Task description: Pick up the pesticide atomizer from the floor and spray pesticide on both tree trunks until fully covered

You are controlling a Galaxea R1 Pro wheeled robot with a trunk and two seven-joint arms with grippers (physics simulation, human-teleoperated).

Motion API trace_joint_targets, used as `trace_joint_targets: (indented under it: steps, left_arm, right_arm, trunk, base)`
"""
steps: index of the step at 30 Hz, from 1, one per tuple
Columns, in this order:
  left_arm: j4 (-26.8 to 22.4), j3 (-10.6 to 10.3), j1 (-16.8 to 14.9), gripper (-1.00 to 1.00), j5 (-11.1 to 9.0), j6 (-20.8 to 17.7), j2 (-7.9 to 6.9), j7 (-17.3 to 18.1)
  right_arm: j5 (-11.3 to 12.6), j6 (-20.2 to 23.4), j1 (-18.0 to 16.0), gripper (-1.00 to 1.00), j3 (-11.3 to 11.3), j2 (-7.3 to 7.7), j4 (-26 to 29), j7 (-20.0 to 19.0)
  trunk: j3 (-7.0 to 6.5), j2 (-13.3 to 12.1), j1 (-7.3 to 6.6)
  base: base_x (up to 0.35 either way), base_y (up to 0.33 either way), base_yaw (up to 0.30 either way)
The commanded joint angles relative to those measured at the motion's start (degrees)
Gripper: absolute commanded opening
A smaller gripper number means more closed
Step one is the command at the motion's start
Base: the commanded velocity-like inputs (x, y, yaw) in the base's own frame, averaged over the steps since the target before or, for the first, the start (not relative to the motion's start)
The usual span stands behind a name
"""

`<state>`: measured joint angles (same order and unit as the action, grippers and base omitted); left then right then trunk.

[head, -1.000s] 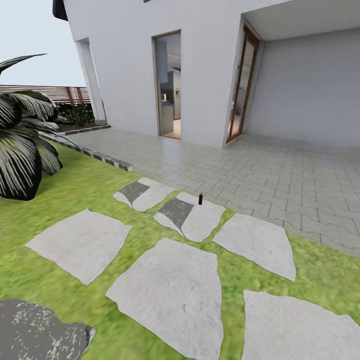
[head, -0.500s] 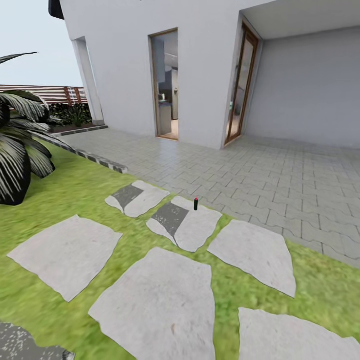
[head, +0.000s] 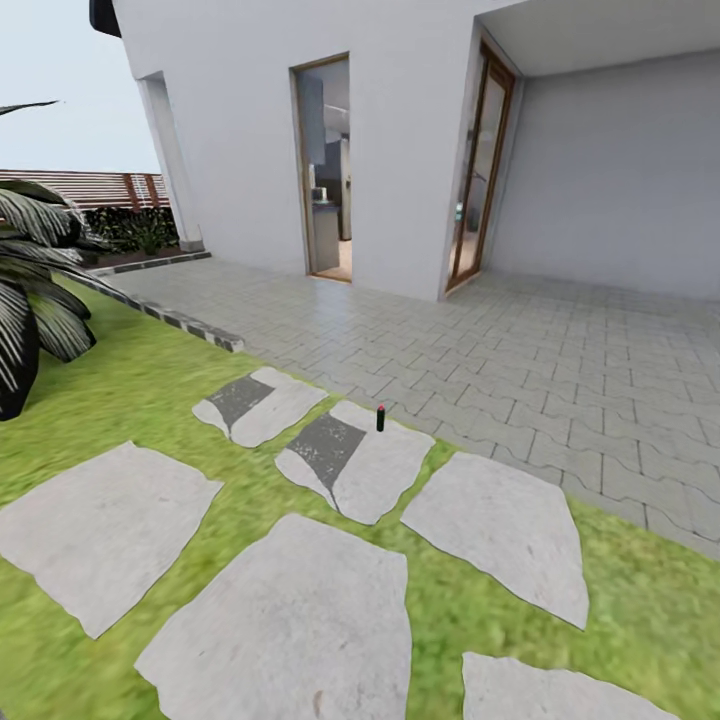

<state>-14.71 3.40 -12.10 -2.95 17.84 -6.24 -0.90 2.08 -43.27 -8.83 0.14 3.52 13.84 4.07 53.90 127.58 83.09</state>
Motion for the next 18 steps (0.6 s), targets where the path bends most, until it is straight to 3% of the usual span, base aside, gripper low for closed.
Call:
trace_joint_targets:
  steps: [1,18]
  left_arm:
    - [0.03,0.03,-0.03,1.00,-0.30,0.18,0.00,0.02]
    - [0.11,0.03,-0.03,1.00,-0.30,0.18,0.00,0.02]
  right_arm:
    - [0.20,-0.15,-0.04,1.00,0.04,0.00,-0.04,-0.02]
    - [0.20,-0.15,-0.05,1.00,0.04,0.00,-0.04,0.06]
  trunk:
    - [0.05,0.02,0.01]
    - [0.05,0.02,0.01]
  base:
    - [0.238,-0.198,0.000]
    - [0.238,-0.198,0.000]
